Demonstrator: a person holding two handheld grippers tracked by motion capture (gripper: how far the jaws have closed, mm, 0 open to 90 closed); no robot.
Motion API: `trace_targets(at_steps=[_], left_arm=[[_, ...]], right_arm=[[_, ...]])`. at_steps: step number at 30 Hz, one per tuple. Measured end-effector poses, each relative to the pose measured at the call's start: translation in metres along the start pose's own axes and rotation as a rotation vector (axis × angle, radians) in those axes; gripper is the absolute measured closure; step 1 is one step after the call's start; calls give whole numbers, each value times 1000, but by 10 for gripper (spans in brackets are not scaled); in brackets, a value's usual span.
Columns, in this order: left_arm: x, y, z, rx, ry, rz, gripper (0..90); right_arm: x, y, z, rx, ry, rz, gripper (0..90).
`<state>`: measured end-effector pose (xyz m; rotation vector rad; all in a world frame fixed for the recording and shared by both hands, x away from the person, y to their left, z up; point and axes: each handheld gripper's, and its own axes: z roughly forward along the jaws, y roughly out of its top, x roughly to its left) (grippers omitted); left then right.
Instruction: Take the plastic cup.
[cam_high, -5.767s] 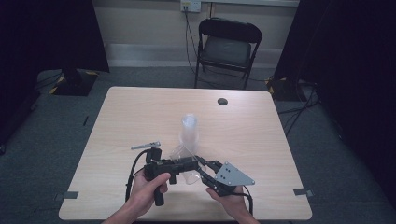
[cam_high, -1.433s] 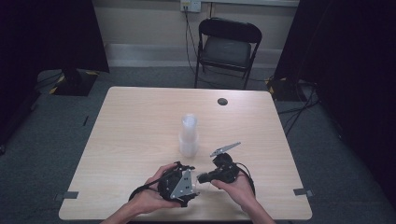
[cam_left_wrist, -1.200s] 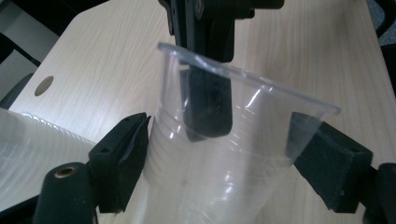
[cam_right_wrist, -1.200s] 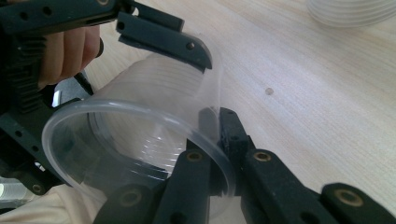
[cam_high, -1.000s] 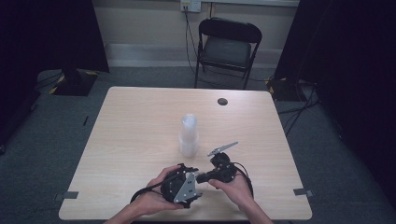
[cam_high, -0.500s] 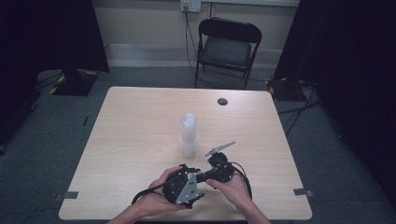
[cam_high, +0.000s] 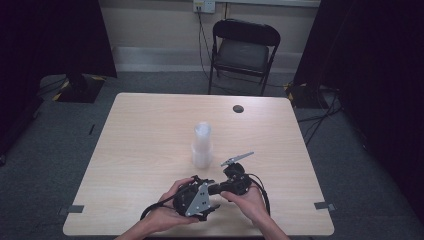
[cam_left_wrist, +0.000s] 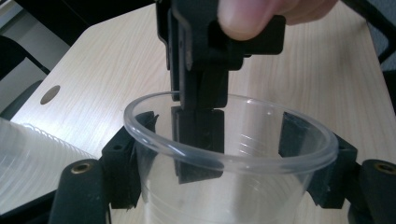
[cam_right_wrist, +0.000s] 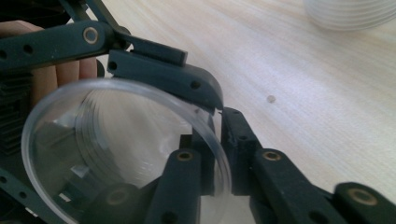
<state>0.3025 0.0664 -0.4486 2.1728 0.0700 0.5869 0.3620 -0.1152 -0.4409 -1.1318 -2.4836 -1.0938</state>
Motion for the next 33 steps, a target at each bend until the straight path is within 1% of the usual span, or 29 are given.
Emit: trace_targets(at_steps=[1, 4, 7, 8, 10, 11, 12, 14, 15, 17, 20, 22, 25, 29, 30, 31, 32, 33], left_arm=[[0, -1, 0, -9, 3, -20, 279], [2, -2, 0, -22, 0, -44, 278], [3, -4, -1, -28, -10, -78, 277], [4, -4, -1, -30, -9, -75, 276], [5, -5, -2, -33, -3, -81, 276], [6, -5, -2, -30, -5, -89, 276], [6, -6, -2, -39, 1, -98, 277], [7, -8, -2, -45, -2, -123, 277], [9, -9, -2, -48, 6, -134, 277], [10, -11, -3, -70, 4, -164, 277], [13, -12, -3, -69, 11, -188, 272], [14, -12, -4, -71, 13, -201, 272], [14, -13, -3, -69, 12, -200, 272], [14, -14, -2, -77, 4, -231, 272], [15, -14, -3, -68, 6, -228, 272], [16, -14, -2, -75, 6, -237, 272], [17, -15, -2, -70, 5, -232, 273], [17, -16, -2, -73, 4, -241, 273]], right_arm=[[0, 0, 0, -9, -2, 1, 817], [0, 0, -2, -35, -16, -4, 766], [1, 0, -4, -53, -32, -15, 734], [2, 0, -5, -58, -37, -19, 731], [2, 0, -6, -70, -35, -25, 718], [2, 0, -6, -82, -36, -32, 716], [3, 0, -6, -89, -35, -34, 714], [4, 0, -7, -99, -34, -41, 705], [4, -1, -7, -103, -32, -43, 703], [5, -1, -7, -115, -33, -48, 697], [6, -1, -9, -142, -41, -74, 698], [6, -1, -10, -157, -39, -75, 698], [6, -1, -12, -175, -38, -80, 697], [6, -1, -14, -199, -32, -89, 688], [7, -1, -15, -207, -34, -89, 687], [6, -1, -15, -213, -30, -88, 687], [6, -1, -16, -220, -31, -88, 687], [6, -1, -16, -228, -33, -97, 687]])
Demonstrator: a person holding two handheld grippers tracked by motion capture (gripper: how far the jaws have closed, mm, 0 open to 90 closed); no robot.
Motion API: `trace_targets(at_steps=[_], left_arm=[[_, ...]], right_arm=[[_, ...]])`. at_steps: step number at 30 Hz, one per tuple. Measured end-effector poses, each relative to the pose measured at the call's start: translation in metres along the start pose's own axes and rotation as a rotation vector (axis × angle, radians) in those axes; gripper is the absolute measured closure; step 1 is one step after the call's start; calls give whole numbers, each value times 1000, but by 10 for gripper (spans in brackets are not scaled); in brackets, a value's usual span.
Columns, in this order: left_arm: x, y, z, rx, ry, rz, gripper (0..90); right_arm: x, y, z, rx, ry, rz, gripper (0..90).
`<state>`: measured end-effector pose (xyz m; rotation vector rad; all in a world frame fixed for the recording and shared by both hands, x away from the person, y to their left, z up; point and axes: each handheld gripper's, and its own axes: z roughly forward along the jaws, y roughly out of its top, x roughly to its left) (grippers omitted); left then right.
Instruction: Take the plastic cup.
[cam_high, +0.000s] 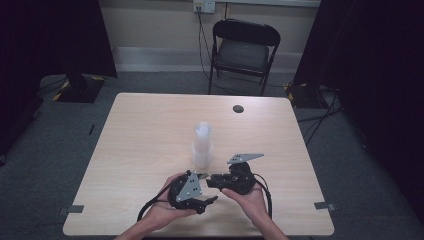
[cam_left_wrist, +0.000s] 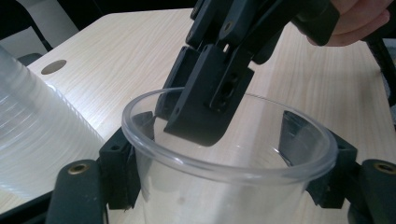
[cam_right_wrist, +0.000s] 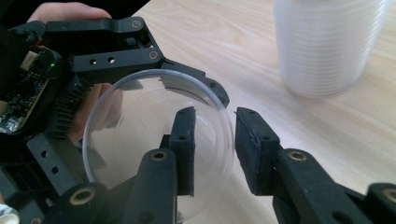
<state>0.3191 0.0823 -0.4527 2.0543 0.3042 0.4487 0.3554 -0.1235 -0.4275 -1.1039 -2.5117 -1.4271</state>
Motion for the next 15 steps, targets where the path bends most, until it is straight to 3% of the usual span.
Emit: trace_targets(at_steps=[15], left_arm=[[14, -6, -7, 11, 32, -64, 275]], right_arm=[[-1, 2, -6, -85, 13, -39, 682]])
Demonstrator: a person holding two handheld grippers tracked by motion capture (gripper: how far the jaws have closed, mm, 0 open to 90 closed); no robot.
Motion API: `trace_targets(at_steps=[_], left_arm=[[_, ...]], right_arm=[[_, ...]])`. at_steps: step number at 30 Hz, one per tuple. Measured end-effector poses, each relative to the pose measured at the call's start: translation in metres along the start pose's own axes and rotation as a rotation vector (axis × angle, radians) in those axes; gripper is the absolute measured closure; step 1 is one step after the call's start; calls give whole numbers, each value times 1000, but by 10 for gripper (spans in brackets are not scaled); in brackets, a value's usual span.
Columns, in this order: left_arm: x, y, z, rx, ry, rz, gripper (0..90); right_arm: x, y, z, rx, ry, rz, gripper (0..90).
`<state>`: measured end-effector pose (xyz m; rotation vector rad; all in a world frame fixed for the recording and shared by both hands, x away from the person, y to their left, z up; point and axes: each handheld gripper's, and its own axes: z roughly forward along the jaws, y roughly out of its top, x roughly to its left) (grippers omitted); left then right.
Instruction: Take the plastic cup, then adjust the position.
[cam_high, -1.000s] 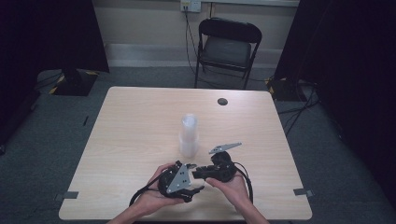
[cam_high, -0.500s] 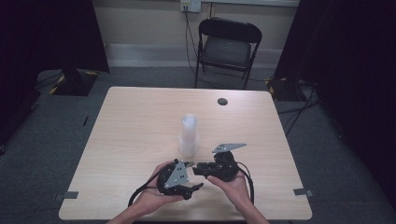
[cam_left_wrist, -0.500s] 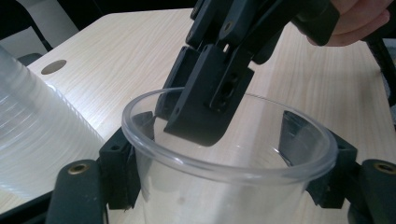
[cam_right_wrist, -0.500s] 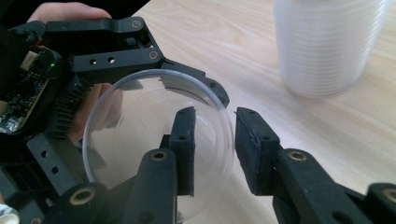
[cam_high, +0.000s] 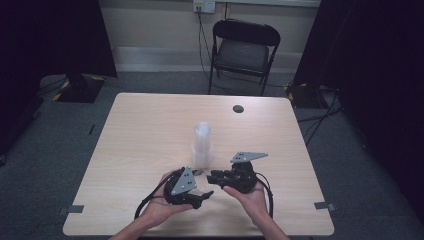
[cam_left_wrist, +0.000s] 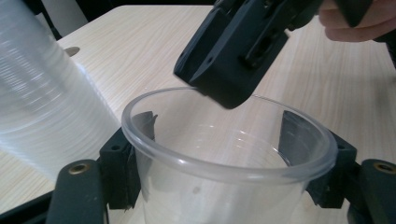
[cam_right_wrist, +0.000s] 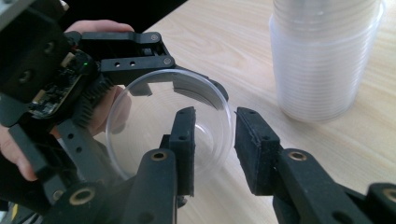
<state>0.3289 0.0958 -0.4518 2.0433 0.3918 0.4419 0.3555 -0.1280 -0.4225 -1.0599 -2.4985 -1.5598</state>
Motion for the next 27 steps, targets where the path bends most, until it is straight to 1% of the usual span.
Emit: trace_targets(at_steps=[3, 4, 6, 7, 8, 13, 14, 18, 22, 27], left_arm=[[2, -1, -1, -1, 9, -23, 276], [3, -1, -1, -5, 16, -33, 277], [6, -1, -2, -8, 16, -56, 278], [7, -2, -2, -16, 18, -74, 278], [9, -2, -4, -14, 21, -78, 278], [18, -3, -10, -40, 42, -134, 278], [19, -4, -11, -51, 47, -154, 278], [24, -4, -16, -70, 70, -178, 278], [28, -5, -19, -88, 82, -198, 278], [33, -5, -23, -119, 92, -241, 279]], right_arm=[[1, 1, -3, -16, -3, -1, 671], [1, 1, -4, -20, -2, 3, 668], [0, 1, -6, -32, 1, 7, 667], [0, 2, -7, -38, -3, 6, 664], [-1, 2, -8, -45, -6, 7, 659], [-4, 2, -14, -61, -18, 13, 646], [-5, 2, -15, -62, -20, 13, 641], [-7, 2, -20, -77, -35, 22, 631], [-10, 1, -24, -87, -46, 30, 628], [-14, 0, -26, -92, -59, 34, 629]])
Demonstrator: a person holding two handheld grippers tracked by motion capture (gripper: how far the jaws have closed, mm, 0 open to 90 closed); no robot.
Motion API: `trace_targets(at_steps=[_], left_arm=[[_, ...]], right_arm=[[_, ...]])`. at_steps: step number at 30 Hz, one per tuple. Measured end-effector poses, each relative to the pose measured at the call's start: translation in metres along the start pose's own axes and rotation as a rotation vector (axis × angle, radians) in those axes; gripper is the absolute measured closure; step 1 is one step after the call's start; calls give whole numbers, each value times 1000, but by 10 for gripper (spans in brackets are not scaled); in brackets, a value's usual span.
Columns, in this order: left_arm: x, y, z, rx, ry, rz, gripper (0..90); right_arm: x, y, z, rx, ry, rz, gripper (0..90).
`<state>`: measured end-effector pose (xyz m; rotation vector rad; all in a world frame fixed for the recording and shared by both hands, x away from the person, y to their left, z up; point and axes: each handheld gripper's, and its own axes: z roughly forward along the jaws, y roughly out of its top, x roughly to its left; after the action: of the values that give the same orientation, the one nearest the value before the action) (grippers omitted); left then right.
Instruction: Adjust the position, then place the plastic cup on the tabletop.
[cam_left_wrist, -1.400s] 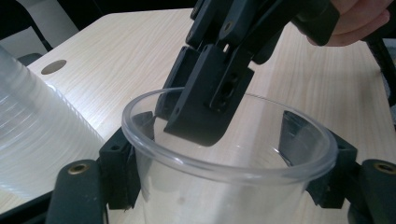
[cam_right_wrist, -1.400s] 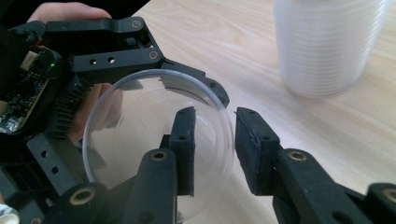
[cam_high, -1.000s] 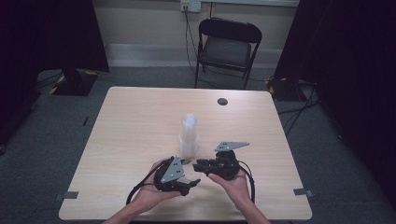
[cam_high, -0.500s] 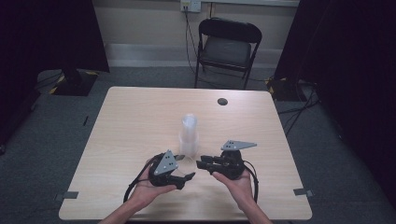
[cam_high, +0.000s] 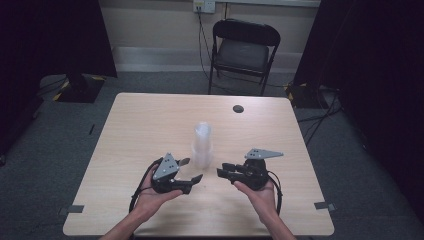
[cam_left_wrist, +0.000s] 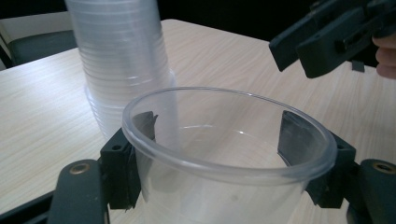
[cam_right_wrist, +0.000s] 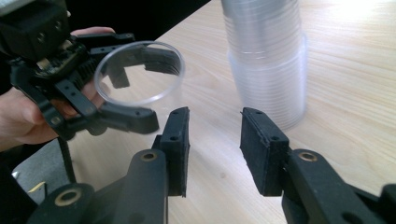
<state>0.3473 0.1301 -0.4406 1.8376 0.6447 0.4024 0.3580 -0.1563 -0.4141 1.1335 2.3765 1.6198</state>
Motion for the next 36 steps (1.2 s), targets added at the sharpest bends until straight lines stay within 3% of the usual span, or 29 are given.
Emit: trace_targets(at_steps=[7, 11, 19, 25, 36], left_arm=[[7, 3, -8, -35, 15, -57, 280], [10, 4, -10, -56, 22, -67, 281], [17, 3, -10, -26, 55, -52, 280], [28, 4, -16, -42, 91, -90, 281], [49, 8, -18, -64, 170, -82, 275]], right_arm=[[-2, -1, -2, 0, -9, 0, 620], [-3, -3, -3, 0, -13, 9, 611], [-3, -7, -2, 15, -16, 10, 602], [-4, -8, 0, 14, -29, 7, 594], [-9, -10, -1, 16, -33, -7, 542]])
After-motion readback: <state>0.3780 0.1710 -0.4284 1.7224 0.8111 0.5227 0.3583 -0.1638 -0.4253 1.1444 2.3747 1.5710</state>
